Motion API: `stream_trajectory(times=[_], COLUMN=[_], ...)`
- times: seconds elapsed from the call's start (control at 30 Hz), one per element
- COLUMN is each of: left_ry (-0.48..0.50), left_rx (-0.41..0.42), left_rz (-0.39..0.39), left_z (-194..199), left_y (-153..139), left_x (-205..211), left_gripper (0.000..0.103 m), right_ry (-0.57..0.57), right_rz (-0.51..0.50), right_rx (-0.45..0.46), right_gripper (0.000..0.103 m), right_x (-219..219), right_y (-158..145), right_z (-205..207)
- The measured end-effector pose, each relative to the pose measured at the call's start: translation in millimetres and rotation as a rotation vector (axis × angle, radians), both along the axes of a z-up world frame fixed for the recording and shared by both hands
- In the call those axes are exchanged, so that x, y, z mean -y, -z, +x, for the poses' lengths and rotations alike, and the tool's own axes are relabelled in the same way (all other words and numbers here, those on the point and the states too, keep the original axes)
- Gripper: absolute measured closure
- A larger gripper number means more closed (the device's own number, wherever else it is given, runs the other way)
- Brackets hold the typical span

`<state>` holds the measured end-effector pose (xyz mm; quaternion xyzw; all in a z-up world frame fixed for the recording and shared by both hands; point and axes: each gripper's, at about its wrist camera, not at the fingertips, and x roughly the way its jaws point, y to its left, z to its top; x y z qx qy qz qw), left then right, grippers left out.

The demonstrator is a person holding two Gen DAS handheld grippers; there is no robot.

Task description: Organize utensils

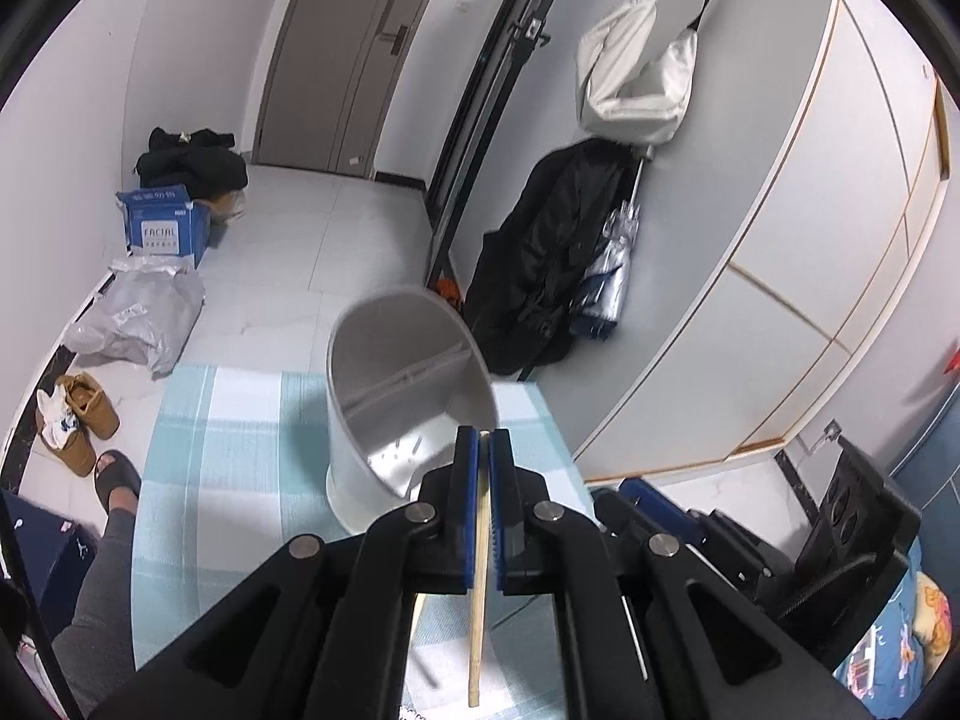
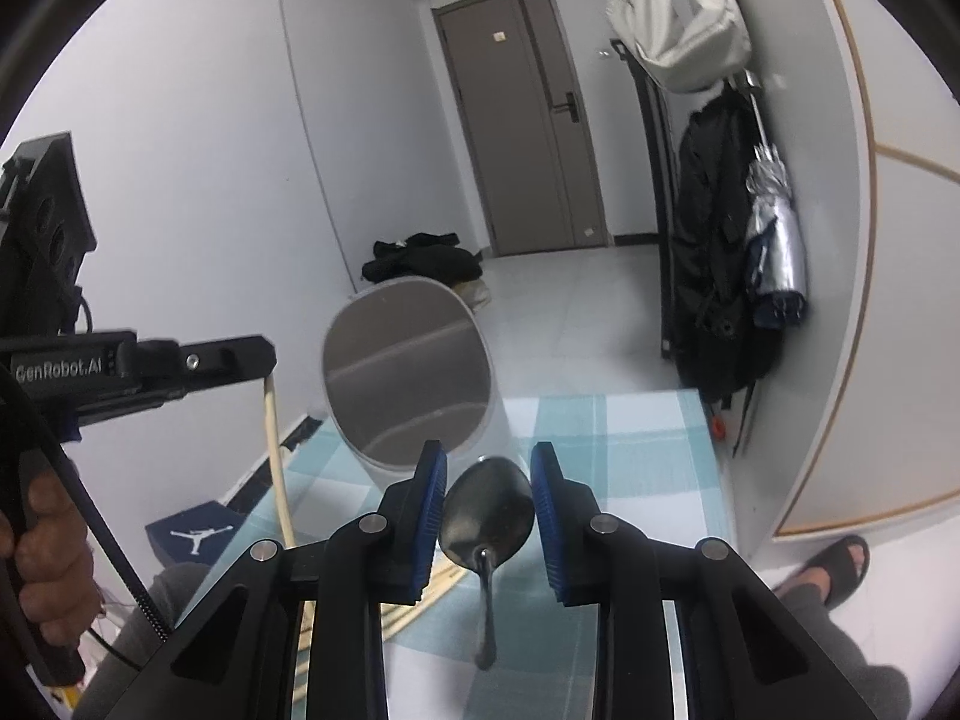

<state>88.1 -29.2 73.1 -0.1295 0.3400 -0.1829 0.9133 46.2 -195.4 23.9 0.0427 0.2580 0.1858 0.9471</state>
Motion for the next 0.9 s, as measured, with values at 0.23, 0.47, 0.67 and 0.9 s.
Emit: stream_trajectory(times=[0.23, 0.47, 0.67, 0.9], left_ry=[-0.010, -0.009, 0.016, 0.051], left_rx=[0.045, 0.040, 0.022, -0.023], left_rz=[-0.029, -0.026, -0.015, 0.016], left_z=[10.2, 10.9, 5.3, -0.5], left_y=[-14.9, -11.1, -7.7, 9.4], left_x=[-3.9, -6.3, -3.8, 5.5], left_gripper=[0.103, 0.103, 0.103, 0.103], right_ry=[-0.063, -0.082, -0.002, 0.140], right_rz=[0.008, 0.063, 0.074, 0.087], right_rx=[-0.021, -0.112, -0.145, -0.315], right_gripper=[0.103, 0.103, 0.096, 0.067], right_x=[-11.5, -2.3, 29.5, 86.0], right_y=[-9.7, 10.1, 16.6, 59.1], right_z=[14.7, 25.2, 31.9, 46.5])
